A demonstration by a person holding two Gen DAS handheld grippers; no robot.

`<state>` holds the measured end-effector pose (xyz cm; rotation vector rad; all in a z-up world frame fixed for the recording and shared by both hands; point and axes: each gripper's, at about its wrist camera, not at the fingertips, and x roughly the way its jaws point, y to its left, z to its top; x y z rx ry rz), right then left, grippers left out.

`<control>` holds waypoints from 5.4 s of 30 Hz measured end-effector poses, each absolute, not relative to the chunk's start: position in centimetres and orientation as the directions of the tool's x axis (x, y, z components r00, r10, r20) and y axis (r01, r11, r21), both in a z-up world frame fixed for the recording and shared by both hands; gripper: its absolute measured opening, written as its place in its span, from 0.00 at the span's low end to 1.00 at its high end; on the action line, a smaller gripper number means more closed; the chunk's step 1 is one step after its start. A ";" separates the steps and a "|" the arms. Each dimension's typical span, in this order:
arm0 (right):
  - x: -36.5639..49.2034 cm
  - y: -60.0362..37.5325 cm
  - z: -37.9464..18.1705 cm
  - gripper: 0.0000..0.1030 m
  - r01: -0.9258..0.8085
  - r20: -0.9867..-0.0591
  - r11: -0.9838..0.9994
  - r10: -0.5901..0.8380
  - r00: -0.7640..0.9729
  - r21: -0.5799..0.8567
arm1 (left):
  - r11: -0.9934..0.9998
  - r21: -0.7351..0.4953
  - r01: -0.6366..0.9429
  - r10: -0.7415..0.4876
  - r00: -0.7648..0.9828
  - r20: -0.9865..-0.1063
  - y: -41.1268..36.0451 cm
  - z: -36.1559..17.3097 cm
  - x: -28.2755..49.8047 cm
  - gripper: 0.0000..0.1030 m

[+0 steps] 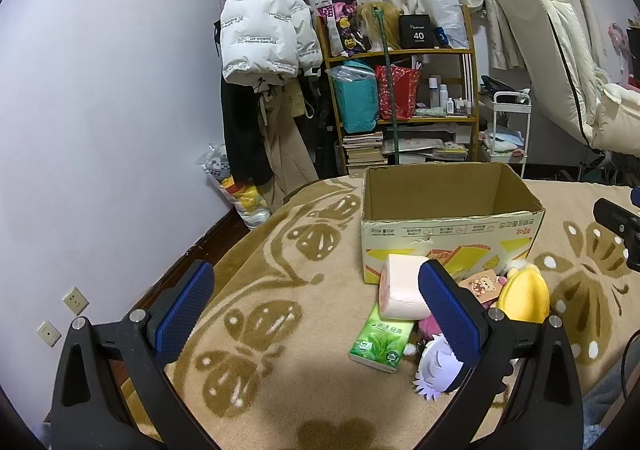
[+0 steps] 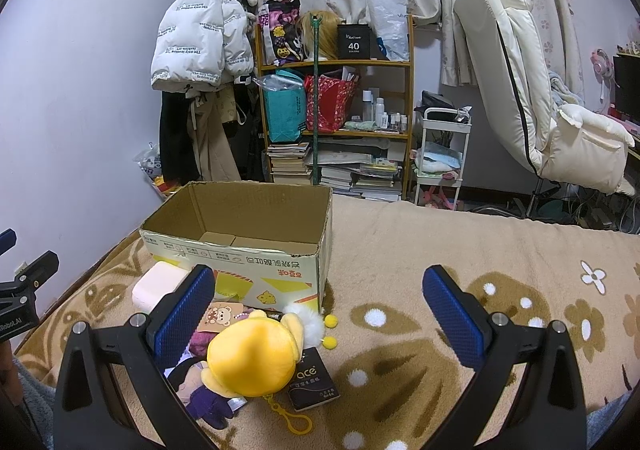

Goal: Organize soft objects

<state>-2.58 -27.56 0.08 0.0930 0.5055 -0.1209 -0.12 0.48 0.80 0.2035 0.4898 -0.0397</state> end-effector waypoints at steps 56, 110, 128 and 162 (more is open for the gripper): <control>-2.7 -27.5 -0.5 1.00 0.142 -0.481 0.989 -0.102 0.871 0.048 | 0.978 0.189 0.082 0.017 0.883 -0.469 1.6 1.3 -0.2 0.98; 5.8 -22.6 -12.0 0.93 -0.135 -0.847 0.982 0.180 0.500 0.130 | 0.951 0.075 0.301 -0.115 0.568 -0.815 -4.9 -10.4 12.5 0.82; 3.9 -24.1 -9.1 0.86 -0.078 -0.768 0.984 0.174 0.616 0.160 | 0.949 0.043 0.312 -0.157 0.585 -0.796 -4.6 -8.8 10.0 0.43; 0.0 -26.4 2.4 0.85 0.001 -0.350 0.999 0.015 0.937 0.044 | 0.973 0.111 0.203 -0.147 0.912 -0.383 -3.2 2.1 2.6 0.43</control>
